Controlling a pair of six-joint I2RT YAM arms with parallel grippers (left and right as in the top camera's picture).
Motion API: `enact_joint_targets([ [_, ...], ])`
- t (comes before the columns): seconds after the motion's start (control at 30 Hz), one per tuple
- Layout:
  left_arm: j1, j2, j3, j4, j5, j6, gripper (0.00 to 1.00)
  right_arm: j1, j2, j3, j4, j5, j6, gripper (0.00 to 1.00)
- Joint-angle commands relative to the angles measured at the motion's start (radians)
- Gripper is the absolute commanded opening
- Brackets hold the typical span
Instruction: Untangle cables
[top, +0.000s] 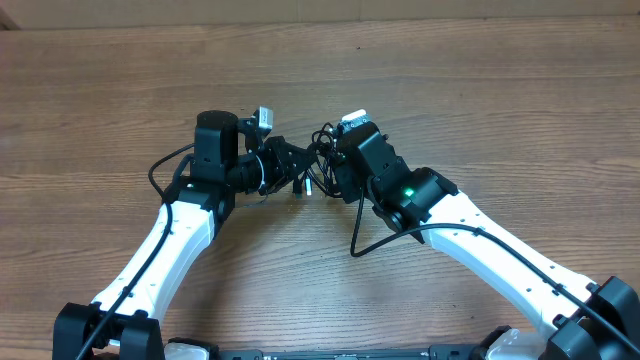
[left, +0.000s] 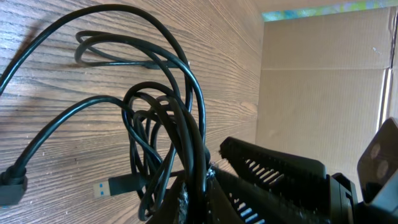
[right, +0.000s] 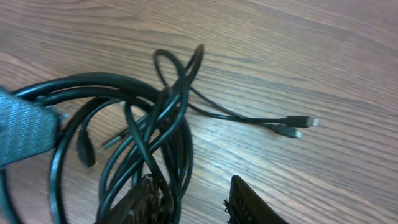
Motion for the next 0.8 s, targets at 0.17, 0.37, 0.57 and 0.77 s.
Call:
enact_joint_targets([
  [0.17, 0.002, -0.005, 0.008, 0.005, 0.062, 0.013, 0.04, 0.001, 0.037, -0.01, 0.014, -0.049, 0.002, 0.37],
  [0.37, 0.002, -0.005, 0.008, 0.005, 0.069, 0.012, 0.04, -0.001, 0.111, -0.021, 0.086, -0.076, 0.01, 0.22],
  [0.57, 0.001, -0.005, 0.008, -0.036, -0.037, 0.084, 0.04, -0.001, 0.085, 0.031, 0.058, 0.162, 0.009, 0.04],
  [0.77, -0.008, -0.005, 0.008, -0.15, -0.252, 0.179, 0.04, 0.0, -0.038, 0.116, 0.017, 0.103, 0.01, 0.04],
])
